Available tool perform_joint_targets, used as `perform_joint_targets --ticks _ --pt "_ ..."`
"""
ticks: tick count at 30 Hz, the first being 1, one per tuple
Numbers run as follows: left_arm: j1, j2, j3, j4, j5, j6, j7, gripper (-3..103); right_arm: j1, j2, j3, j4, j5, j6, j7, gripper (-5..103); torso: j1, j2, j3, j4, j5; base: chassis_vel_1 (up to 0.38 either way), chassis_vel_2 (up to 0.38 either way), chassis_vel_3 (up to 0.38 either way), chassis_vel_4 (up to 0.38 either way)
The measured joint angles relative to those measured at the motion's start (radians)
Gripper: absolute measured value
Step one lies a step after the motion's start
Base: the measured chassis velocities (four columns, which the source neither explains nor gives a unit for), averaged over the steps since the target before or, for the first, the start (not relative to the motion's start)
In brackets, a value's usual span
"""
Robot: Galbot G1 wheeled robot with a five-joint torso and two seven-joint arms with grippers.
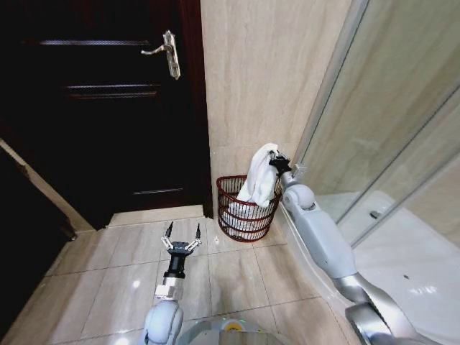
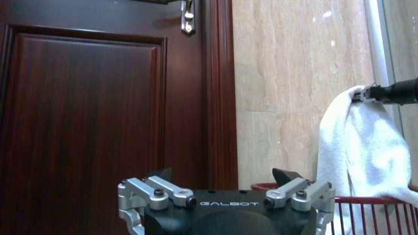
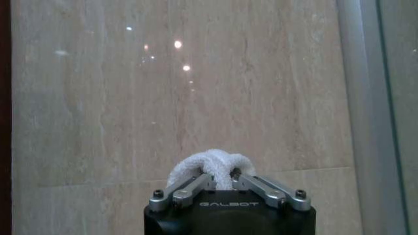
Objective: Discard the used towel into the hamper.
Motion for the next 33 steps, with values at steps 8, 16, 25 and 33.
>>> perform_joint_targets --ticks 8,16,25,33 --pt "-0.001 0.001 0.002 0.006 0.001 -0.002 0.0 100 -0.023 -0.005 0.016 0.001 -0.022 0.019 -0.013 5 0.001 0.003 0.002 0.0 0.0 0.0 0.0 0.0 0.0" --pt "-0.003 0.0 0.0 0.018 -0.003 -0.014 0.0 100 -0.056 -0.001 0.012 0.045 -0.03 0.017 0.0 5 0.002 0.006 0.004 0.0 -0.0001 -0.017 0.014 0.013 -0.017" --pt "-0.008 0.005 -0.008 0.03 -0.02 -0.013 0.0 100 -0.11 0.004 0.007 0.109 -0.045 0.005 0.023 5 0.003 0.008 0.006 0.0001 -0.0001 -0.069 0.068 0.075 -0.068" --pt "-0.027 0.004 -0.004 0.054 -0.026 -0.018 0.004 100 -0.172 -0.003 0.015 0.167 -0.06 -0.003 0.07 5 0.003 0.009 0.007 0.0001 -0.0001 -0.038 0.056 0.056 -0.038"
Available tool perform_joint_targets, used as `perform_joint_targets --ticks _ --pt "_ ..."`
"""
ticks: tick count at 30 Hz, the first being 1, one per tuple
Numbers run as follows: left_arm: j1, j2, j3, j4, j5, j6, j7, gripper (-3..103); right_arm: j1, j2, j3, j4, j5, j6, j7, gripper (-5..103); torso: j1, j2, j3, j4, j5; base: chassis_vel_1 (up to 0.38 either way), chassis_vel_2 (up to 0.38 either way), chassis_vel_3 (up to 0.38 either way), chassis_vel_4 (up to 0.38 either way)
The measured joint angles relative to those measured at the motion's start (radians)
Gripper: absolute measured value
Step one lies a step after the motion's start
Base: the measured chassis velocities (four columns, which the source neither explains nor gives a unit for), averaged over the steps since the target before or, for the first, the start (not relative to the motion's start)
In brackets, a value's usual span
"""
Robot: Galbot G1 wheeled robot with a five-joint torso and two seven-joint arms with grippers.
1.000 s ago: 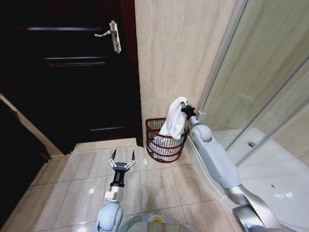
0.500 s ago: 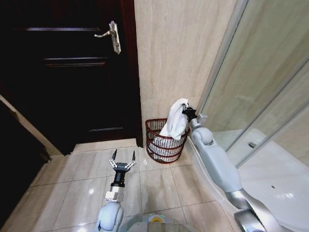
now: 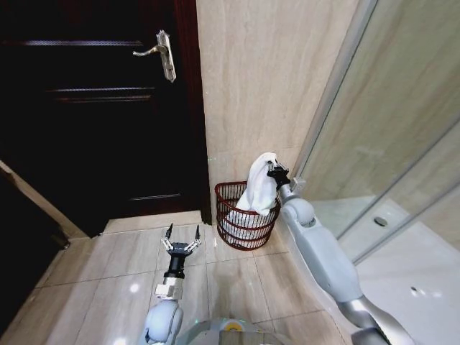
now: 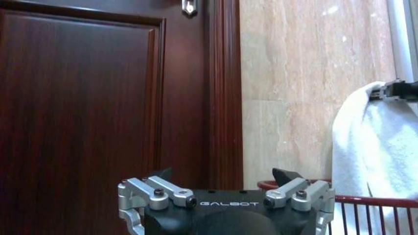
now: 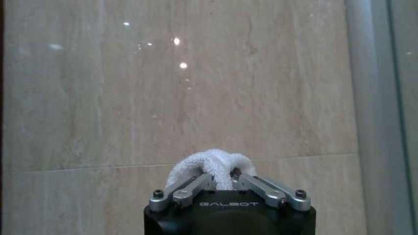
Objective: Discard the used towel into the hamper.
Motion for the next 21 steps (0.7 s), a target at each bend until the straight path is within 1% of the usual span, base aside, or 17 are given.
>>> perform_joint_targets --ticks 2,3,5,6,7,8,10,11,12,13,15,16,17,19,21 --pt "-0.007 -0.001 0.002 0.009 0.0 -0.001 0.001 100 -0.023 -0.013 0.003 0.027 0.007 -0.034 0.013 5 0.0 0.0 0.0 -0.0001 0.0 -0.039 0.055 0.031 -0.049" --pt "-0.007 -0.001 0.002 0.009 0.0 -0.001 0.001 100 -0.023 -0.013 0.003 0.027 0.007 -0.034 0.013 5 0.0 0.0 0.0 -0.0001 0.0 -0.039 0.048 0.019 -0.058" --pt "-0.012 -0.002 0.002 0.014 -0.002 -0.003 0.002 100 -0.034 -0.03 -0.001 0.04 0.035 -0.078 0.031 5 0.0 0.001 0.001 -0.0002 0.0001 0.0 0.0 0.0 0.0" --pt "-0.012 -0.002 0.002 0.014 -0.002 -0.003 0.002 100 -0.034 -0.03 -0.001 0.04 0.035 -0.078 0.031 5 0.0 0.001 0.001 -0.0002 0.0001 0.0 0.0 0.0 0.0" --pt "-0.013 -0.002 0.002 0.014 -0.003 -0.003 0.003 100 -0.034 -0.041 -0.009 0.044 0.068 -0.107 0.048 5 0.0 0.001 0.001 0.0 0.0001 0.0 0.0 0.0 0.0" --pt "-0.015 -0.002 0.001 0.014 -0.006 -0.003 0.004 100 -0.029 -0.053 -0.019 0.054 0.124 -0.145 0.075 5 0.0 0.001 0.001 -0.0002 0.0002 0.0 0.0 0.0 0.0" --pt "-0.018 0.001 -0.002 0.017 -0.012 -0.004 0.005 100 0.005 -0.085 -0.047 0.09 0.288 -0.254 0.165 5 0.0 0.001 0.001 -0.0002 0.0002 0.0 0.0 0.0 0.0" --pt "-0.018 0.001 -0.002 0.017 -0.012 -0.004 0.005 100 0.005 -0.085 -0.047 0.09 0.288 -0.254 0.165 5 0.0 0.001 0.001 -0.0002 0.0002 0.0 0.0 0.0 0.0" --pt "-0.019 0.002 -0.003 0.019 -0.014 -0.004 0.006 100 0.029 -0.103 -0.064 0.108 0.384 -0.309 0.211 5 0.0 0.001 0.001 -0.0001 -0.0002 0.0 0.0 0.0 0.0" --pt "-0.019 0.003 -0.004 0.02 -0.016 -0.005 0.008 100 0.051 -0.118 -0.078 0.115 0.453 -0.342 0.244 5 0.0 0.001 0.001 -0.0001 -0.0001 0.0 0.0 0.0 0.0" --pt "-0.019 0.003 -0.006 0.022 -0.02 -0.007 0.01 100 0.111 -0.152 -0.107 0.11 0.562 -0.393 0.289 5 0.0 0.001 0.001 0.0001 0.0001 0.0 0.0 0.0 0.0" --pt "-0.019 0.003 -0.006 0.022 -0.02 -0.007 0.01 100 0.111 -0.152 -0.107 0.11 0.562 -0.393 0.289 5 0.0 0.001 0.001 0.0001 0.0001 0.0 0.0 0.0 0.0" --pt "-0.018 0.003 -0.006 0.024 -0.021 -0.009 0.01 100 0.138 -0.165 -0.117 0.099 0.593 -0.409 0.3 5 0.0 0.002 0.001 0.0001 -0.0004 0.0 0.0 0.0 0.0" --pt "-0.013 0.002 -0.009 0.025 -0.024 -0.015 0.011 100 0.186 -0.182 -0.129 0.086 0.634 -0.425 0.326 5 0.0 0.002 0.001 0.0001 0.0003 0.0 0.0 0.0 0.0" --pt "-0.009 0.002 -0.012 0.024 -0.027 -0.016 0.013 100 0.198 -0.187 -0.129 0.089 0.642 -0.428 0.332 5 0.0 0.002 0.001 0.0001 0.0 0.0 0.0 0.0 0.0"
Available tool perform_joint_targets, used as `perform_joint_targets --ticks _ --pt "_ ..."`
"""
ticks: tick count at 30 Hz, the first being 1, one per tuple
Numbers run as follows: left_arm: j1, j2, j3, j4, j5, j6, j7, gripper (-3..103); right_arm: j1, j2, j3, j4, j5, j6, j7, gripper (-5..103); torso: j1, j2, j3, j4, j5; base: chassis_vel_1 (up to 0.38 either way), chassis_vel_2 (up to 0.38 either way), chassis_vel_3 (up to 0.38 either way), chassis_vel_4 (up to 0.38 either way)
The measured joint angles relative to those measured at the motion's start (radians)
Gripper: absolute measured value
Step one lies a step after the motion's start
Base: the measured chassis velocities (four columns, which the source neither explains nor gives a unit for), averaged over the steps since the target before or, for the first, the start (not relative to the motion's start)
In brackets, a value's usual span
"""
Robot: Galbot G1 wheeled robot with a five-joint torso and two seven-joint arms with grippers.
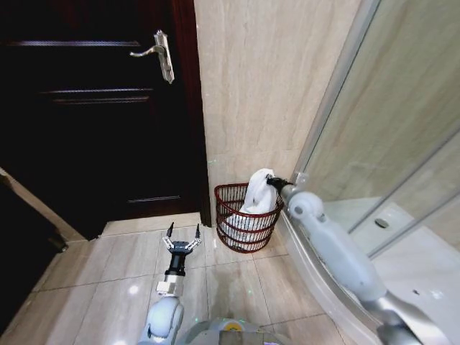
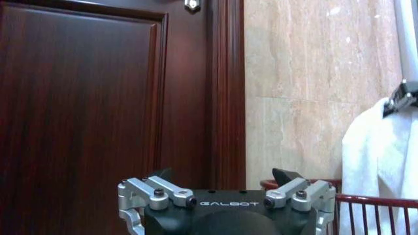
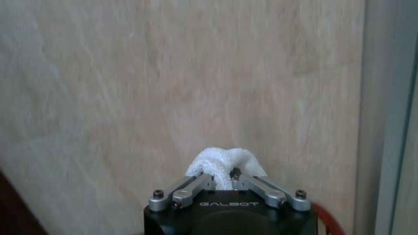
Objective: Discard the used towel into the hamper.
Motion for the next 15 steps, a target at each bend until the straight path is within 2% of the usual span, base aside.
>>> perform_joint_targets --ticks 9,12,15 --pt "0.01 0.003 -0.012 -0.004 -0.011 -0.007 0.004 100 0.048 -0.026 0.006 0.11 0.004 0.022 0.075 5 0.0 0.0 0.0 -0.0002 -0.0002 0.0 0.0 0.0 0.0" --pt "0.01 0.002 -0.007 -0.008 -0.008 -0.007 0.004 100 0.103 -0.036 0.007 0.118 0.023 0.022 0.082 5 0.0 0.0 0.0 -0.0003 0.0009 0.0 0.0 0.0 0.0" --pt "0.008 -0.005 0.002 -0.011 0.004 -0.006 0.004 100 0.243 -0.042 -0.005 0.095 0.064 0.024 0.105 5 0.0 0.001 0.0 0.0001 -0.0007 0.0 0.0 0.0 0.0"
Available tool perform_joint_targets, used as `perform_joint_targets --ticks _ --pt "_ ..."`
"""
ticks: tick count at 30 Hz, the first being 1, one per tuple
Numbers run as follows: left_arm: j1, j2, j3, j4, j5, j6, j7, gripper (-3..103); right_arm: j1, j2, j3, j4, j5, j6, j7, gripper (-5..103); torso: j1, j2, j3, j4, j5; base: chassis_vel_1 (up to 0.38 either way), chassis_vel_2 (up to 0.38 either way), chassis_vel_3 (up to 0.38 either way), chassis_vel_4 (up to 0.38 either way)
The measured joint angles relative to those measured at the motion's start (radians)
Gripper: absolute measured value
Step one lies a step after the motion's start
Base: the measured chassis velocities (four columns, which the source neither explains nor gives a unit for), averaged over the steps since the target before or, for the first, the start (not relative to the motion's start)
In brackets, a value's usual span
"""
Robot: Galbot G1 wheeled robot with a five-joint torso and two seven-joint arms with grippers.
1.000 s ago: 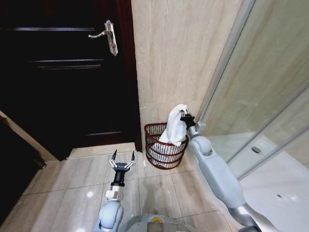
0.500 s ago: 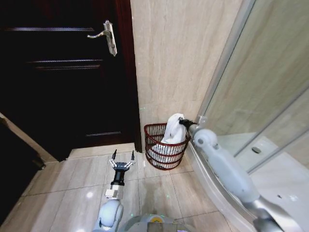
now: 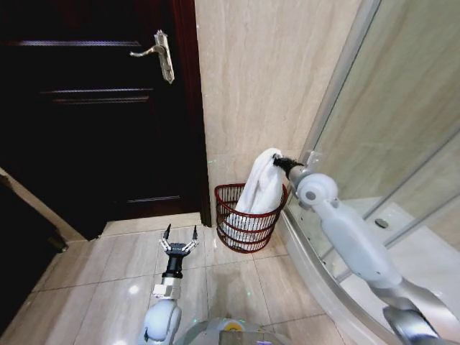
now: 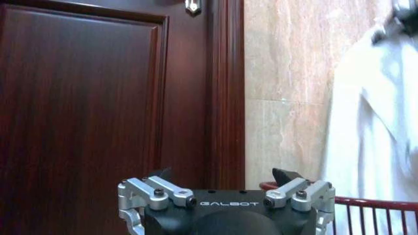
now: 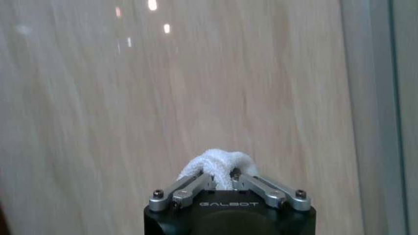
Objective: Discard the used towel into the hamper.
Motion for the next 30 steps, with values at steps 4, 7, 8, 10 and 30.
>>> perform_joint_targets --ticks 4,7,8,10,30 --pt "0.0 0.0 0.003 -0.006 0.003 0.002 0.0 100 0.08 -0.002 -0.007 -0.022 0.014 0.003 0.001 5 0.0 0.0 0.0 0.0 0.0006 0.0 0.0 0.0 0.0" --pt "0.0 0.001 0.004 -0.015 0.005 0.005 0.0 100 0.114 -0.001 -0.021 -0.034 0.024 0.017 0.001 5 0.0 0.0 0.0 -0.0002 0.0006 0.0 0.0 0.0 0.0" --pt "0.0 0.001 0.004 -0.015 0.005 0.005 0.0 100 0.111 -0.001 -0.023 -0.035 0.02 0.02 -0.002 5 0.0 0.0 0.0 -0.0001 0.0007 0.0 0.0 0.0 0.0" --pt "0.0 0.002 0.003 -0.015 0.005 0.005 0.0 100 0.078 0.01 -0.03 -0.04 -0.019 0.038 -0.021 5 0.0 0.0 0.0 -0.0003 0.0007 0.0 0.0 0.0 0.0" --pt "0.01 0.002 -0.007 -0.009 -0.006 -0.017 -0.002 100 -0.297 0.118 -0.081 -0.116 -0.273 0.166 -0.156 5 0.0 0.0 0.0 -0.0004 0.0006 0.0 0.0 0.0 0.0"
